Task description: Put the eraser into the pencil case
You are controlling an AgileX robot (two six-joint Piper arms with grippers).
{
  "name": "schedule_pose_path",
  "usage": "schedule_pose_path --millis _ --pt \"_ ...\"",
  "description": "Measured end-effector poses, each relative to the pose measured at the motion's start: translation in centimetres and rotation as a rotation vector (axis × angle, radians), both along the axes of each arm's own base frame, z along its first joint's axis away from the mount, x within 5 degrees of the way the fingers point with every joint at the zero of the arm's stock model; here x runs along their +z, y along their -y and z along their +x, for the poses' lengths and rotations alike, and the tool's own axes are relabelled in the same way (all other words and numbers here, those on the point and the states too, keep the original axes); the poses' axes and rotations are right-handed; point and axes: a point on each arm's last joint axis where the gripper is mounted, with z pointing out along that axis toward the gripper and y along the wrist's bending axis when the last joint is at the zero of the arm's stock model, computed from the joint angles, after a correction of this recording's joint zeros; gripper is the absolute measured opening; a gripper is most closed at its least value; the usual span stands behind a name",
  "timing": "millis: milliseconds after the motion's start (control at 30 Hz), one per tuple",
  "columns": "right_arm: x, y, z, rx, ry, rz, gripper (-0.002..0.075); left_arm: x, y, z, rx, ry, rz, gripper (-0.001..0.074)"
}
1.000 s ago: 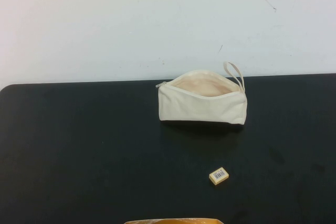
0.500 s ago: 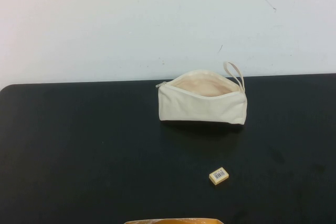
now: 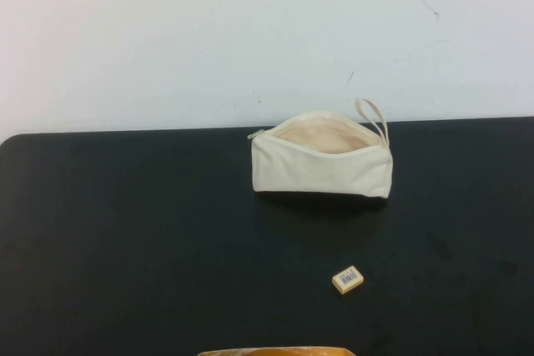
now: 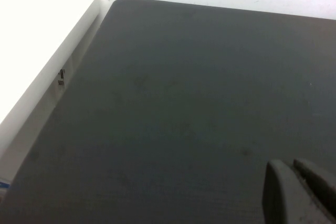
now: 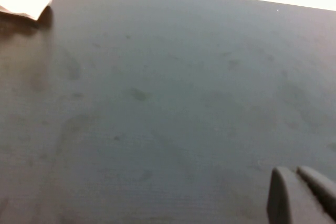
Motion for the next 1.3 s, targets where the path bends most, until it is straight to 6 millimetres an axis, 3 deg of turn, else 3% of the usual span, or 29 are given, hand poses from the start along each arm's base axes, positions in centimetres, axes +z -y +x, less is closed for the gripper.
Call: schedule_pose_path --millis 300,367,400,500,600,1033,1300 --pt "0.0 -0.1 0.0 -0.006 0.004 0.054 -0.0001 0.0 0.0 0.0 0.000 0.000 0.000 -0.0001" --pt "0.0 -0.4 0.0 -0.020 0.011 0.200 -0.0001 0.0 0.0 0.0 0.000 0.000 0.000 -0.0001" --pt "0.2 -1.1 0.1 -0.044 0.019 0.480 -0.0001 0.0 0.0 0.0 0.000 0.000 0.000 -0.0001" --pt "0.4 -2.1 0.1 -0.065 0.007 0.900 -0.0001 0.0 0.0 0.0 0.000 0.000 0.000 -0.0001" --pt "0.8 -2.6 0.1 -0.061 0.007 1.071 -0.0001 0.0 0.0 0.0 0.000 0.000 0.000 -0.0001" --pt "1.0 -3.5 -0.3 0.129 -0.026 0.804 -0.0001 0.0 0.0 0.0 0.000 0.000 0.000 -0.0001" --pt "8.2 -4.0 0.4 0.305 -0.196 0.448 -0.0001 0.0 0.0 0.0 0.000 0.000 0.000 -0.0001"
